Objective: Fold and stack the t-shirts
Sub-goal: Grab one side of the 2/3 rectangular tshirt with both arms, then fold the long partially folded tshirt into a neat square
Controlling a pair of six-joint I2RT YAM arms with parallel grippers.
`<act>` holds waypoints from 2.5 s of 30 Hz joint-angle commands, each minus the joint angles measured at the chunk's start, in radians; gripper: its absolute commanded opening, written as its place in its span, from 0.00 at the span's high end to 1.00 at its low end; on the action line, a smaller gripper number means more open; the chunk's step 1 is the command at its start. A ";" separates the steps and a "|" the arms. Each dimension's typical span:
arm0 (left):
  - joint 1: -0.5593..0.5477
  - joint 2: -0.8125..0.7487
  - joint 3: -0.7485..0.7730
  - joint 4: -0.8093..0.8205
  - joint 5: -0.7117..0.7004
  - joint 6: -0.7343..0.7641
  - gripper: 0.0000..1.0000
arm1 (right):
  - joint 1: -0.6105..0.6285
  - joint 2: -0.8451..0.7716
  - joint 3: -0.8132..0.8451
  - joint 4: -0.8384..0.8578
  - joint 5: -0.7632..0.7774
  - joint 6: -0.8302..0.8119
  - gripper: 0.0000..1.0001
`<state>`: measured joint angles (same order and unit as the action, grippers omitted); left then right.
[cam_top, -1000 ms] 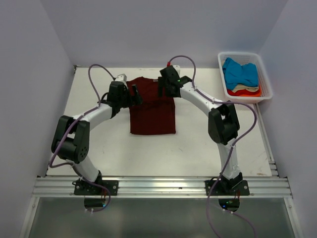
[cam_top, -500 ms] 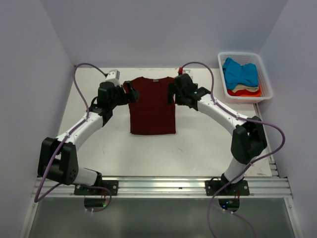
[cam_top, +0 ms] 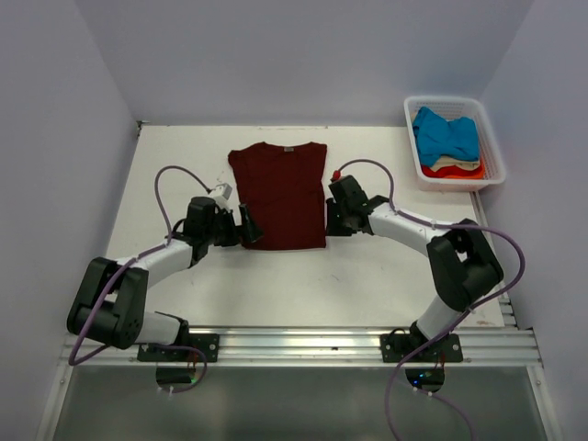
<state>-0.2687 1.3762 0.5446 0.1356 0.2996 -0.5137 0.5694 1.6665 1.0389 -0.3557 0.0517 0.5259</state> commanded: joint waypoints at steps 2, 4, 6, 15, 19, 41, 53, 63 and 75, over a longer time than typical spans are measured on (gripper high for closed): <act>0.000 0.007 -0.026 0.116 0.056 0.000 0.00 | 0.000 0.022 -0.011 0.100 -0.096 0.032 0.65; 0.000 0.035 -0.049 0.136 0.075 -0.005 0.00 | 0.000 0.032 -0.030 0.110 -0.105 0.042 0.54; 0.000 0.055 -0.067 0.157 0.097 -0.019 0.00 | 0.000 0.035 -0.051 0.115 -0.113 0.049 0.46; 0.000 0.161 -0.090 0.143 0.113 -0.028 0.00 | -0.002 0.030 -0.126 0.149 -0.131 0.075 0.47; 0.000 0.192 -0.103 0.156 0.113 -0.039 0.00 | -0.002 0.033 -0.155 0.178 -0.138 0.088 0.63; 0.000 0.005 -0.161 -0.011 0.174 -0.097 0.91 | 0.000 -0.164 -0.240 0.101 -0.135 0.079 1.00; -0.050 -0.448 -0.135 -0.361 0.237 -0.178 0.86 | 0.037 -0.514 -0.289 -0.100 -0.168 0.054 1.00; -0.069 -0.635 0.026 -0.504 0.116 -0.177 0.96 | 0.073 -0.673 -0.114 -0.276 -0.064 0.025 1.00; -0.049 -0.261 0.124 -0.208 -0.023 -0.077 1.00 | 0.052 -0.294 0.153 -0.143 0.129 -0.138 1.00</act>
<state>-0.3401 1.0733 0.6144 -0.1768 0.3626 -0.6483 0.6418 1.2892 1.1141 -0.5541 0.0700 0.4641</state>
